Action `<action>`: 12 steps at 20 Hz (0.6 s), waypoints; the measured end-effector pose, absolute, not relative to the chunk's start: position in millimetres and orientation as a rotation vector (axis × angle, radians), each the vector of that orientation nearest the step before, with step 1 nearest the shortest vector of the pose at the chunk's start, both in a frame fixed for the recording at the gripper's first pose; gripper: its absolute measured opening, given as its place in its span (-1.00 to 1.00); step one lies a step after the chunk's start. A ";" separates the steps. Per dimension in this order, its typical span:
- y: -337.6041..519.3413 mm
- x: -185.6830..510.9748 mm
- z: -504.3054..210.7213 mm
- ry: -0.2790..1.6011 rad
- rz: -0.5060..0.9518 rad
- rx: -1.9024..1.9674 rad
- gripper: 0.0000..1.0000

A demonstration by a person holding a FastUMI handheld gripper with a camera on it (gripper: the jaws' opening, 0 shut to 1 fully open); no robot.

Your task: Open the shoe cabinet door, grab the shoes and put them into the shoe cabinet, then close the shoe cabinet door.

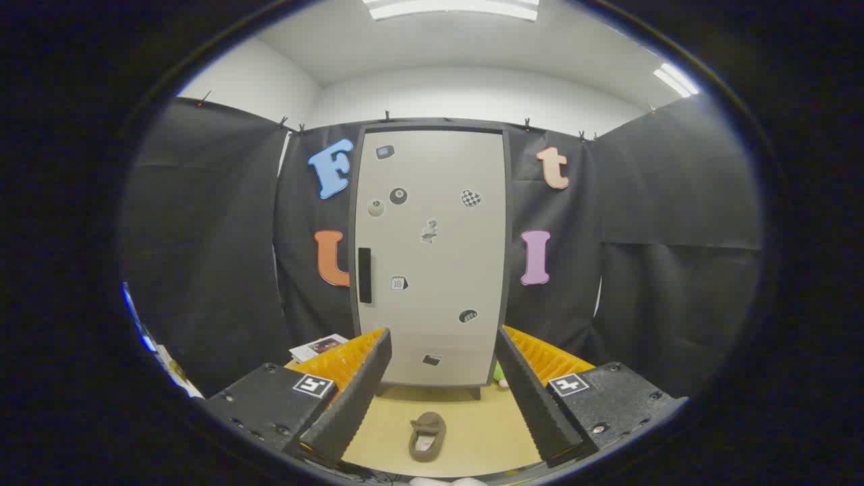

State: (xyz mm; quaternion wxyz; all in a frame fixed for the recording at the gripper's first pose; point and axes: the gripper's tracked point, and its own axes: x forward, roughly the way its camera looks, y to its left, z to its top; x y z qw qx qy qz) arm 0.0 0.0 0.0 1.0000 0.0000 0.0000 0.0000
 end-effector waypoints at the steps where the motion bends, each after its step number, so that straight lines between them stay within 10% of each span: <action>1: -5.1 -1.2 0.6 0.004 -0.024 0.006 1.00; 12: -6.6 -15.4 8.4 -0.015 -0.065 0.002 1.00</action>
